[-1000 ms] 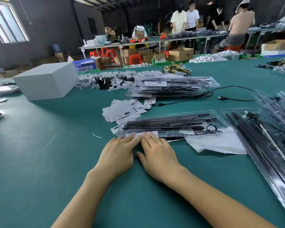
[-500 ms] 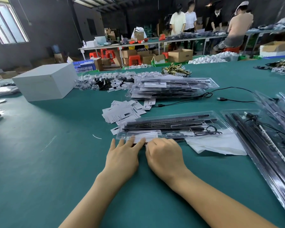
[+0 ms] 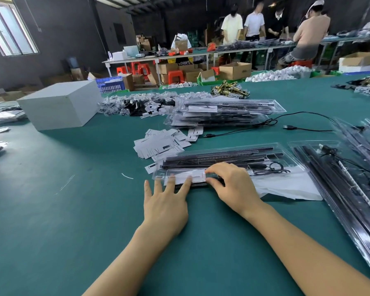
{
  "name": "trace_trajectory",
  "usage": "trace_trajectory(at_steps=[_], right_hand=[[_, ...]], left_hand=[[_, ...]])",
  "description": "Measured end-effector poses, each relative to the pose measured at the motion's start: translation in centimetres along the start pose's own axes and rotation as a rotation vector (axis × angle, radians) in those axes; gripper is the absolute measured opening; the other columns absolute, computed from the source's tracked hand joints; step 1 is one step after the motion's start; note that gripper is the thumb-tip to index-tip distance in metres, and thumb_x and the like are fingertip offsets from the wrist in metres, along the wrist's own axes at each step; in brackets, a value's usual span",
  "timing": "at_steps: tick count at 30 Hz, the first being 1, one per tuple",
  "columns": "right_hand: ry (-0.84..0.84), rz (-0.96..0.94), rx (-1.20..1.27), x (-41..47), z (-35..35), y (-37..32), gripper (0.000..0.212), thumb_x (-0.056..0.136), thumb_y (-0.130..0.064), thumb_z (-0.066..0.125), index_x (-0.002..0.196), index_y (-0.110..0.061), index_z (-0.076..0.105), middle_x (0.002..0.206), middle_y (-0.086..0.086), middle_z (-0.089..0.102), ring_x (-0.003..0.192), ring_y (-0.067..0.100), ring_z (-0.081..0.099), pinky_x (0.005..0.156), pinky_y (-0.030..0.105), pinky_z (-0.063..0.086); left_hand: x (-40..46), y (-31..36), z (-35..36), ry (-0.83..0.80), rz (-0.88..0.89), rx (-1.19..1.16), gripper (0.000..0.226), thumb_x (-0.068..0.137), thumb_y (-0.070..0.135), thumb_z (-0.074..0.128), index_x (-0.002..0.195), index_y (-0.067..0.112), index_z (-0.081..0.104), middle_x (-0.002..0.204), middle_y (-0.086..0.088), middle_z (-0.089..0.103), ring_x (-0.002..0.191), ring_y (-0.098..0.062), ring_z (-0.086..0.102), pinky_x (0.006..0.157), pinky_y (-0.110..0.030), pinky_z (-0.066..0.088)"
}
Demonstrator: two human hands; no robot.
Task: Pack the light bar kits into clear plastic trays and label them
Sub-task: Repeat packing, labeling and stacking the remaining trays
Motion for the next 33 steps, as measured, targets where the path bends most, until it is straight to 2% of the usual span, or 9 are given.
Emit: trace_trajectory(at_steps=[9, 12, 15, 18, 21, 24, 26, 30, 33], right_hand=[[-0.012, -0.028, -0.035, -0.1, 0.3, 0.0, 0.023, 0.086, -0.036, 0.067, 0.108, -0.028, 0.07, 0.111, -0.013, 0.064, 0.102, 0.014, 0.057, 0.082, 0.029, 0.031], [-0.013, -0.015, -0.026, -0.1, 0.4, 0.0, 0.021, 0.085, -0.036, 0.069, 0.104, -0.027, 0.072, 0.11, -0.012, 0.065, 0.102, 0.014, 0.057, 0.083, 0.031, 0.035], [-0.016, 0.004, -0.001, 0.0, 0.4, 0.0, 0.02, 0.085, -0.036, 0.07, 0.102, -0.027, 0.073, 0.109, -0.012, 0.065, 0.102, 0.014, 0.057, 0.087, 0.033, 0.039], [-0.027, 0.022, 0.03, 0.0, 0.3, 0.1, 0.019, 0.085, -0.036, 0.069, 0.102, -0.028, 0.073, 0.109, -0.012, 0.065, 0.102, 0.013, 0.056, 0.089, 0.036, 0.041], [-0.031, 0.035, 0.062, 0.0, 0.4, 0.1, 0.017, 0.085, -0.035, 0.069, 0.1, -0.027, 0.074, 0.107, -0.012, 0.066, 0.101, 0.014, 0.056, 0.09, 0.039, 0.043], [-0.025, 0.069, 0.102, 0.2, 0.5, 0.1, 0.016, 0.084, -0.034, 0.07, 0.097, -0.026, 0.075, 0.105, -0.011, 0.066, 0.101, 0.012, 0.056, 0.092, 0.04, 0.044], [-0.019, 0.092, 0.121, 0.3, 0.5, 0.1, 0.016, 0.083, -0.034, 0.071, 0.096, -0.027, 0.075, 0.104, -0.012, 0.066, 0.101, 0.011, 0.056, 0.092, 0.039, 0.043], [-0.009, 0.062, 0.079, 0.0, 0.7, 0.2, 0.017, 0.084, -0.034, 0.069, 0.099, -0.028, 0.072, 0.104, -0.014, 0.064, 0.1, 0.011, 0.055, 0.089, 0.037, 0.041], [0.008, 0.088, 0.038, 0.2, 1.0, 0.0, 0.02, 0.084, -0.042, 0.066, 0.101, -0.032, 0.067, 0.103, -0.015, 0.061, 0.101, 0.01, 0.053, 0.086, 0.032, 0.035]], left_hand=[[0.1, 0.1, 1.0, -0.055, -0.058, -0.147, 0.053, 0.1, 0.041, 0.016, 0.148, 0.044, -0.006, 0.162, 0.0, -0.004, 0.146, -0.034, -0.007, 0.113, -0.063, -0.001], [0.2, -0.1, 1.2, -0.148, -0.057, -0.251, 0.053, 0.099, 0.049, 0.014, 0.147, 0.047, -0.009, 0.161, 0.005, -0.012, 0.146, -0.029, -0.016, 0.112, -0.062, -0.006], [0.6, -1.4, 0.4, -0.242, 0.034, -0.264, 0.053, 0.101, 0.049, 0.016, 0.148, 0.048, -0.009, 0.16, 0.006, -0.016, 0.146, -0.024, -0.013, 0.115, -0.055, -0.005], [0.8, -3.0, -1.1, -0.295, 0.136, -0.359, 0.049, 0.105, 0.038, 0.02, 0.15, 0.044, 0.003, 0.161, 0.006, -0.009, 0.147, -0.017, -0.007, 0.119, -0.042, -0.002], [0.5, -4.2, -2.3, -0.322, 0.152, -0.612, 0.046, 0.106, 0.027, 0.029, 0.15, 0.038, 0.022, 0.161, 0.009, 0.004, 0.147, -0.009, -0.002, 0.117, -0.028, 0.0], [0.2, -4.9, -2.9, -0.302, 0.11, -0.84, 0.04, 0.104, 0.021, 0.036, 0.141, 0.035, 0.042, 0.154, 0.015, 0.026, 0.139, 0.002, 0.02, 0.111, -0.017, 0.011], [0.2, -4.8, -2.8, -0.292, 0.121, -0.796, 0.04, 0.105, 0.022, 0.035, 0.141, 0.037, 0.041, 0.153, 0.017, 0.027, 0.135, 0.004, 0.023, 0.109, -0.015, 0.013], [0.8, -4.2, -1.4, -0.263, 0.123, -0.388, 0.043, 0.104, 0.041, 0.022, 0.145, 0.053, 0.018, 0.157, 0.019, 0.012, 0.144, -0.001, 0.006, 0.113, -0.035, 0.008], [0.8, -3.6, -0.4, -0.215, 0.084, -0.285, 0.045, 0.1, 0.052, 0.018, 0.143, 0.058, 0.01, 0.158, 0.017, 0.008, 0.144, -0.004, 0.001, 0.109, -0.039, 0.009]])
Point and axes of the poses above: each hand's wrist, its own x-axis towards the middle knuckle, its own z-axis out of the palm, y = z × x, the point moved 1 cm from there along x, towards the middle knuckle
